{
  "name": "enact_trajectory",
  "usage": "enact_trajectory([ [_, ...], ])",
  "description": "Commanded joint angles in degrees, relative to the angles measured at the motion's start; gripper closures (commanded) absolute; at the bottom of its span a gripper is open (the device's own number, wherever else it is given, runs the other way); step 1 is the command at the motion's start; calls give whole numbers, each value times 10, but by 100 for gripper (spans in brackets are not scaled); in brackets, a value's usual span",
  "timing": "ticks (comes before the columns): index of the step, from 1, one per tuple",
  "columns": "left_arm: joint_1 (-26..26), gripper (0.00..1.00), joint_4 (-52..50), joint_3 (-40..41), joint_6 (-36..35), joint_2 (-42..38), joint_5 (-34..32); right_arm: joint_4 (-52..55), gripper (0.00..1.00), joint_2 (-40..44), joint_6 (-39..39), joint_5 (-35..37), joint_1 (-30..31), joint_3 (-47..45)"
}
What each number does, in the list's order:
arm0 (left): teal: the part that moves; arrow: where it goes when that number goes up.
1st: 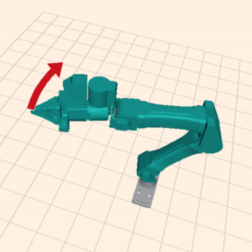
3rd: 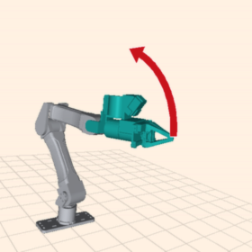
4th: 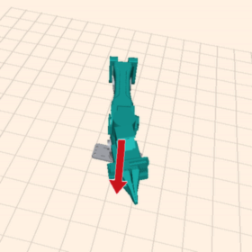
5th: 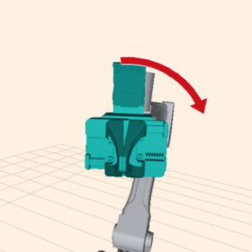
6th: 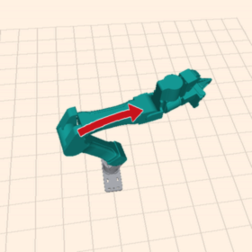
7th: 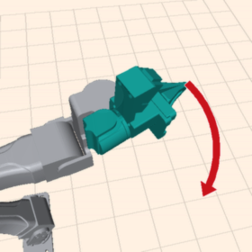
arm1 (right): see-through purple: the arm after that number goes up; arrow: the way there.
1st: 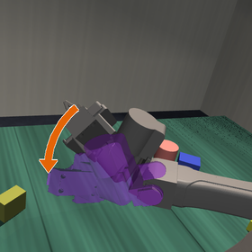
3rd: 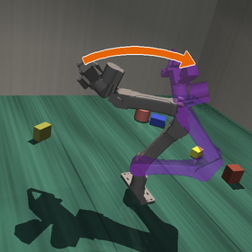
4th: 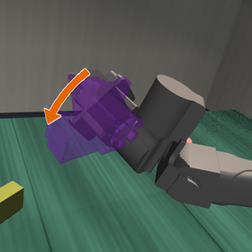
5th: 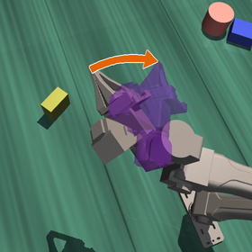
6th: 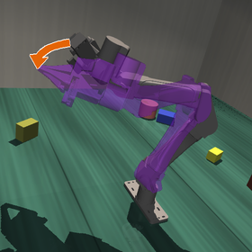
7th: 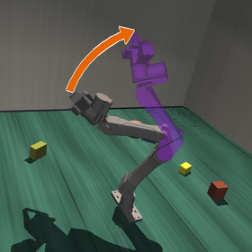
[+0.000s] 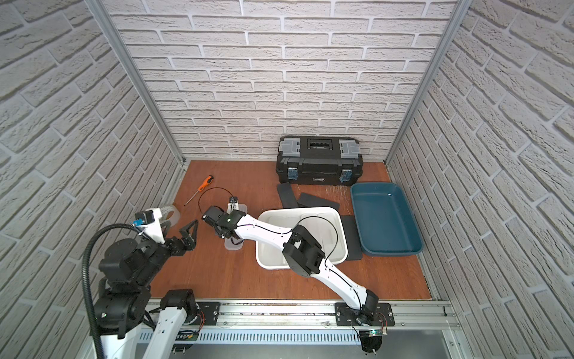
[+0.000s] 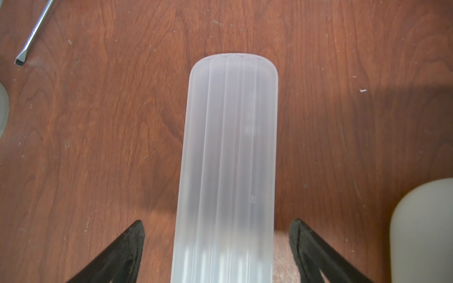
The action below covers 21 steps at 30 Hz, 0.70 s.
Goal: Place the pencil cases by color into the storage box
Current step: Pick up the pencil case from the center of the board.
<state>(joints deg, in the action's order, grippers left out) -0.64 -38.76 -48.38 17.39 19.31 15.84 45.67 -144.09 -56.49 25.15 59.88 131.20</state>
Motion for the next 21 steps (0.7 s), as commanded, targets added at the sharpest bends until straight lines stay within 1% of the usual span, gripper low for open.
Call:
enact_trajectory([
  [1,7,2,69,-12,-48,3,152,0,7,-5,-11,-5,-5,-1],
  [9,17,2,90,-17,-50,7,224,-4,7,-9,-20,-19,-11,-15],
  [16,19,2,110,-19,-40,15,266,-7,7,-23,-20,-28,-14,-14],
  [21,20,2,111,-23,-37,15,277,3,7,-38,-5,-36,-14,-1],
])
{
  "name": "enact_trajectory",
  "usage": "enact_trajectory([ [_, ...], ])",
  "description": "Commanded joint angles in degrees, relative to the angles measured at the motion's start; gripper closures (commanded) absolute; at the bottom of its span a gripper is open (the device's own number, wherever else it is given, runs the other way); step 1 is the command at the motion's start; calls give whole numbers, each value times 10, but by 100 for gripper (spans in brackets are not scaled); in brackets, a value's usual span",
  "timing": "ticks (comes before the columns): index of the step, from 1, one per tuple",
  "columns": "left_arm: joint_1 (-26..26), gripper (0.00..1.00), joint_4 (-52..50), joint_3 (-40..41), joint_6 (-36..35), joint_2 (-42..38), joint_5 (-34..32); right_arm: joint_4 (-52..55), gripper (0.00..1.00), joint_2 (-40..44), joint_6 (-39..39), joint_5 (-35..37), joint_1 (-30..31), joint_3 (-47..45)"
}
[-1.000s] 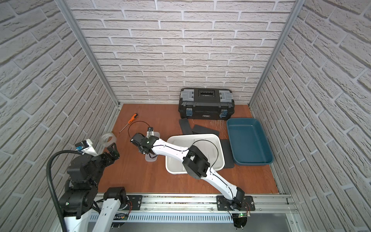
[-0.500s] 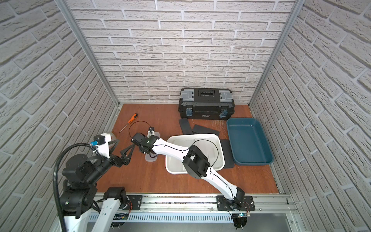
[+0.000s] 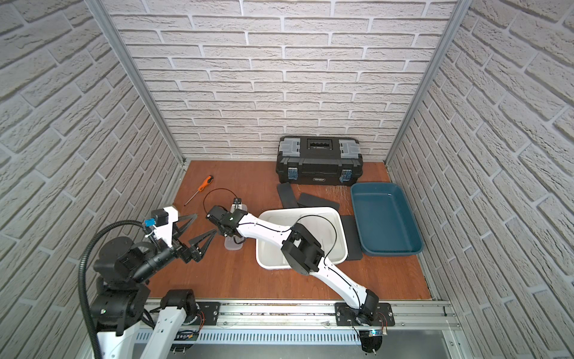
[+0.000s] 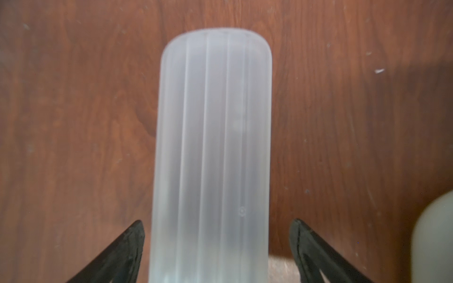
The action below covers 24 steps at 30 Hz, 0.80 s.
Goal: Place the pencil cases by color into the storage box
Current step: Pick up the pencil case from the center of the board.
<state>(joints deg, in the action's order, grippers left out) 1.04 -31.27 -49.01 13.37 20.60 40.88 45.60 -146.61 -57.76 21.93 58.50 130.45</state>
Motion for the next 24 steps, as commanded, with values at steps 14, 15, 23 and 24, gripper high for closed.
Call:
enact_trajectory([
  [14,3,2,45,-14,8,14,15,24,8,-18,39,-28,18,2],
  [15,3,2,44,-15,6,14,11,27,8,-18,42,-28,19,2],
  [23,3,2,40,-18,11,22,-7,48,8,-4,40,-25,28,-17],
  [24,1,2,40,-19,11,22,-8,47,8,-3,39,-26,28,-18],
])
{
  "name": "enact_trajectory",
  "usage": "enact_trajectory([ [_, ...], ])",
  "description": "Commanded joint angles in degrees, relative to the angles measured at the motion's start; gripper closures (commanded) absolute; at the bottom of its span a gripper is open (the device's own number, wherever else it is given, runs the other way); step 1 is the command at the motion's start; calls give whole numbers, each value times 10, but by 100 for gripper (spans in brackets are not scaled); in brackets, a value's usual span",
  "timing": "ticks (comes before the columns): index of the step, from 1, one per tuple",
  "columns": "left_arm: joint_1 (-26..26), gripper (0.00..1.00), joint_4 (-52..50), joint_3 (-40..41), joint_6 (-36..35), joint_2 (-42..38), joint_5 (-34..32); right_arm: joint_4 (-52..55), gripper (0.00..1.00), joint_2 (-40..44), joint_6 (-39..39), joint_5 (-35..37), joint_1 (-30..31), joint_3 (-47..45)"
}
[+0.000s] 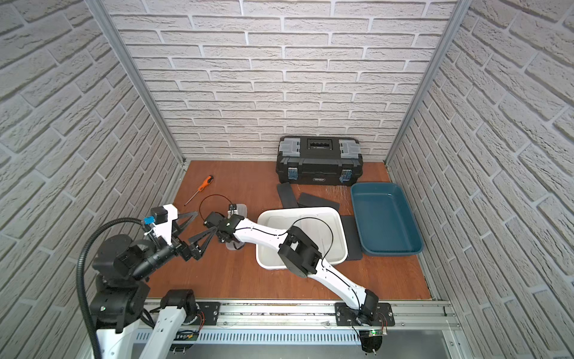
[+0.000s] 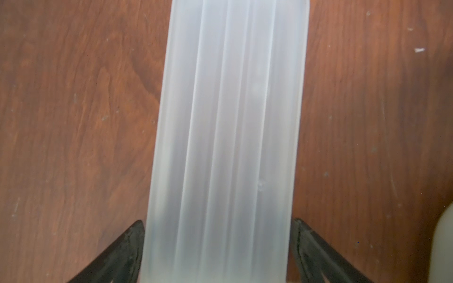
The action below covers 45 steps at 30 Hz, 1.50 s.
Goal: Place the pencil cases by color into the storage box
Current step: Pick up the pencil case from the center of the board.
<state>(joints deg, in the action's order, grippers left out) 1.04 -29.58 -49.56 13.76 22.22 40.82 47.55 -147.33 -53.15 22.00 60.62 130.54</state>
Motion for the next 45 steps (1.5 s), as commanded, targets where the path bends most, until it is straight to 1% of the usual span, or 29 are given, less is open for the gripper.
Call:
enact_trajectory([
  [1,1,2,24,-13,9,6,-10,27,8,3,-9,-27,7,-20],
  [8,0,2,16,-16,11,8,-23,27,14,-5,-18,-34,7,-10],
  [17,-2,2,21,-15,13,11,-29,58,17,-21,-7,-35,14,14],
  [21,-3,2,18,-18,16,11,-39,58,22,-18,3,-35,14,17],
  [26,-2,2,27,-26,38,16,-69,49,29,10,16,-13,15,9],
  [31,-3,2,44,-41,61,20,-94,39,30,38,36,11,23,-3],
  [35,-3,2,59,-55,80,37,-102,34,30,57,53,34,30,-4],
  [45,-3,2,84,-79,117,66,-143,9,30,111,77,51,35,-12],
])
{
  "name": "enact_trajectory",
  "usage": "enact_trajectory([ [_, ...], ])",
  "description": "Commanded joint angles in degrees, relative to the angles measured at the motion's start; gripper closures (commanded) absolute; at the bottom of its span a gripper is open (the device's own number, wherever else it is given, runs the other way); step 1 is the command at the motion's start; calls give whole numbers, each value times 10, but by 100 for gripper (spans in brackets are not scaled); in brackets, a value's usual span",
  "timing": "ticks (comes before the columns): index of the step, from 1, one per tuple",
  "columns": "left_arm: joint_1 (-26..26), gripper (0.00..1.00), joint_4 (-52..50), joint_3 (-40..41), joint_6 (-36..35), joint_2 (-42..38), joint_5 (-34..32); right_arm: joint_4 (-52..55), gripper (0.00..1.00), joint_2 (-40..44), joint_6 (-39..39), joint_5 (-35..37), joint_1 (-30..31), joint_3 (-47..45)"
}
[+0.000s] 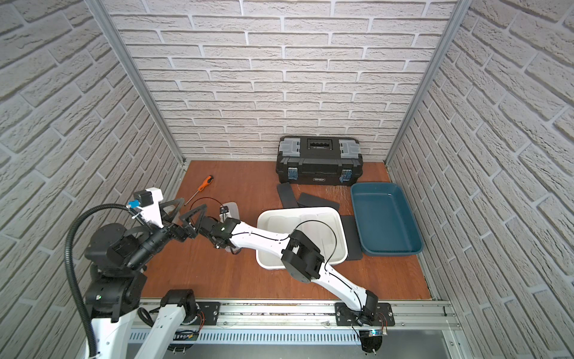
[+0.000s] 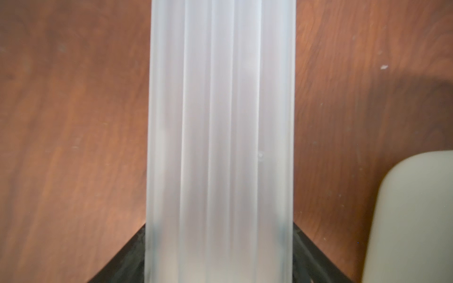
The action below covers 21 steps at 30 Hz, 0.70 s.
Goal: Place the pencil cases by color into the storage box
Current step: Pick up the pencil case from the center of the board.
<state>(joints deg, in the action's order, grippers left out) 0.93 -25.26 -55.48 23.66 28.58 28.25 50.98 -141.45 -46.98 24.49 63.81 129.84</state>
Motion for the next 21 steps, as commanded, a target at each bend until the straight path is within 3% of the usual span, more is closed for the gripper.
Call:
enact_trajectory([
  [1,-2,2,43,-23,20,5,-20,-30,30,60,16,26,3,-8],
  [14,-2,2,107,-38,75,46,-15,-57,30,167,38,21,-6,-55],
  [21,-2,2,129,-39,86,73,1,-78,30,276,26,28,-37,-175],
])
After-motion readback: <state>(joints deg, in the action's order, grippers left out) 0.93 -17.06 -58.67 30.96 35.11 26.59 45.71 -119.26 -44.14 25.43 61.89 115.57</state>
